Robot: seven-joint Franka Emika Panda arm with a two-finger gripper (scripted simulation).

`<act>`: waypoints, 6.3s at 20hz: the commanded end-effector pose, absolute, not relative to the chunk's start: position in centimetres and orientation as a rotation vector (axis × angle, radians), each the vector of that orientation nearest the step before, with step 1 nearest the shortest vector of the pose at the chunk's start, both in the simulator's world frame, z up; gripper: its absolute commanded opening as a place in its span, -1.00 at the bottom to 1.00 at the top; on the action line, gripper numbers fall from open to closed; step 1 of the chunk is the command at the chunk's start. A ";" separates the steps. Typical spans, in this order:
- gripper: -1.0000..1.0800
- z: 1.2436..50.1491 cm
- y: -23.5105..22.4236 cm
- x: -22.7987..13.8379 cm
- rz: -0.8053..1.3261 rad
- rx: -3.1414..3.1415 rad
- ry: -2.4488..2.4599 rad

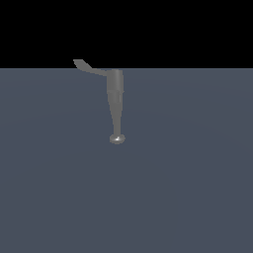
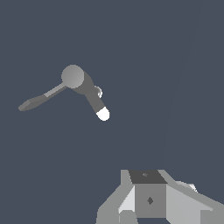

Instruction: Turn on the faucet by rotating a designated handle.

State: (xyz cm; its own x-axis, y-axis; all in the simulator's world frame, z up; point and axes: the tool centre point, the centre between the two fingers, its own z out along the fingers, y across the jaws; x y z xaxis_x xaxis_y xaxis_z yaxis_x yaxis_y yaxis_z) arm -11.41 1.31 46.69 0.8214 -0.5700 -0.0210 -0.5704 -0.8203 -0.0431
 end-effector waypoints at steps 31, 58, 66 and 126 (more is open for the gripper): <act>-1.00 35.4 10.7 5.4 0.030 -2.459 1.926; -1.00 29.9 14.4 8.5 0.001 -2.249 2.194; -1.00 29.9 14.3 6.5 0.001 -2.249 2.194; -1.00 29.9 0.3 -4.5 -0.001 -2.248 2.193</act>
